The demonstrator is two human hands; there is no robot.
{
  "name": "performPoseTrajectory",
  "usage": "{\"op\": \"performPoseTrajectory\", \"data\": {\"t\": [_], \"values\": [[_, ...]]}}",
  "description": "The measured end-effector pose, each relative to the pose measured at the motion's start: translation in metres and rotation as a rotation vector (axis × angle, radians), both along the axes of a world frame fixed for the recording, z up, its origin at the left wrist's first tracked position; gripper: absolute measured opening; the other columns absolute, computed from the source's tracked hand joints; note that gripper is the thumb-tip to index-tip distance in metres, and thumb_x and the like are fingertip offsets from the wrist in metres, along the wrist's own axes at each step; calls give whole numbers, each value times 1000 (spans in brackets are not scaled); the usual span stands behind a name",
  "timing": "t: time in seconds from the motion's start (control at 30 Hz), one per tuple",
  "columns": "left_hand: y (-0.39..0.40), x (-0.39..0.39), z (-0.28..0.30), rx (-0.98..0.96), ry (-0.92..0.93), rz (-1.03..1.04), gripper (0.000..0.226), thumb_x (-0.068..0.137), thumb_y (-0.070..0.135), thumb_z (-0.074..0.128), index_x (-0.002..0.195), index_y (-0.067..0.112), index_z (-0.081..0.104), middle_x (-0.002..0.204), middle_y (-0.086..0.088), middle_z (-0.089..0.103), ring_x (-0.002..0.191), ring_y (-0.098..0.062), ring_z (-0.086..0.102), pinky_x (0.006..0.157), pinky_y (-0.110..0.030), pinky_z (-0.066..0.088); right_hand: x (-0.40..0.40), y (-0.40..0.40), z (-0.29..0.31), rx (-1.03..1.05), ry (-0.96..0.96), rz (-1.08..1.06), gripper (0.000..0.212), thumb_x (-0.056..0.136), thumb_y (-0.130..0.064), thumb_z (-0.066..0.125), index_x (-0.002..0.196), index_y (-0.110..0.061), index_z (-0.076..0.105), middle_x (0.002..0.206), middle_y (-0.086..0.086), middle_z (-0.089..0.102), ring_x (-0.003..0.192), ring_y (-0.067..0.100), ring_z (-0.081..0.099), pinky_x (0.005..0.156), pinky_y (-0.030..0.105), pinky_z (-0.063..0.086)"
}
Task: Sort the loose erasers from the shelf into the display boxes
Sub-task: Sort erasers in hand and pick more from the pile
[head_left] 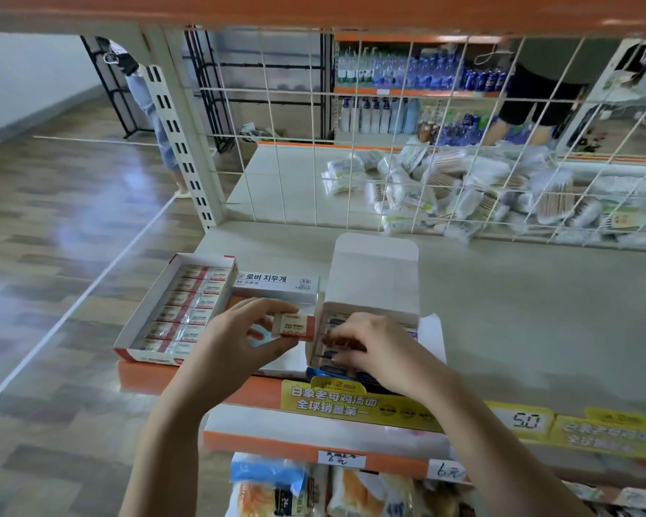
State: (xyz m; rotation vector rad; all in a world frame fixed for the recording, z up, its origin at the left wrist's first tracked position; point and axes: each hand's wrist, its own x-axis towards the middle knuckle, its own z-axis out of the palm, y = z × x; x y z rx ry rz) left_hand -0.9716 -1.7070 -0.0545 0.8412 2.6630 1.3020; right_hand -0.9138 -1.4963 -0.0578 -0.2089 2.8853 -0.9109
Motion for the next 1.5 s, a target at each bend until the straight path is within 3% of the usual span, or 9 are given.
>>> {"op": "performPoseTrajectory", "data": {"t": [0.23,0.47,0.6,0.73,0.93,1.07,1.27,1.4,1.5], "values": [[-10,-3,-2,-13,-25,14,33,77,25,73,102,43,59,96,19,63,86,0,60,72,-15,51,0,-3,1,-50,31,-38,24,93,-20,56,114,-23,67,104,-8,61,86,1,48,68,3,35],[-17,-3,1,-11,-25,53,35,77,19,73,99,42,58,93,21,62,83,4,59,68,-11,49,-2,-7,-4,-72,52,-80,21,90,-18,59,108,-22,70,103,-9,62,88,1,51,70,5,35],[-24,-15,3,-44,2,82,35,76,18,75,98,41,60,93,19,65,80,1,60,70,-16,49,-5,-8,-4,-29,52,-68,22,91,-22,58,111,-23,67,104,-8,57,91,3,49,72,10,34],[-34,-37,9,-129,61,89,35,74,17,77,99,35,60,90,16,64,77,-3,58,68,-18,46,-9,-6,5,-20,113,-89,23,91,-23,59,113,-22,66,105,-8,60,88,1,51,70,1,36],[-34,-57,8,-215,95,44,35,71,19,79,101,27,62,92,17,64,83,12,52,67,-5,37,-19,-10,22,-43,217,-73,24,89,-18,61,112,-21,65,100,-10,59,87,2,57,86,17,48],[-37,-57,7,-219,116,13,34,72,20,79,99,27,61,90,21,62,83,13,52,68,-4,36,-22,-16,25,-45,237,-61,23,89,-19,60,111,-21,65,98,-14,55,88,1,56,84,14,46],[-62,-61,12,-252,146,63,32,74,17,77,100,28,62,87,27,60,86,10,56,68,-7,40,-32,-35,29,-4,273,3,22,90,-22,59,111,-20,65,101,-12,56,85,-1,47,76,4,35],[-81,-68,16,-298,167,148,32,75,21,76,103,29,63,91,19,60,76,4,55,65,-8,37,-42,-57,31,49,291,79,25,91,-23,58,115,-20,63,112,-6,59,103,7,50,85,12,33],[-91,-81,11,-344,225,164,34,74,25,77,107,27,66,103,11,55,86,-7,50,70,-17,39,-51,-76,30,74,275,128,26,91,-26,57,117,-21,62,113,-5,59,107,9,50,87,16,35]]}}
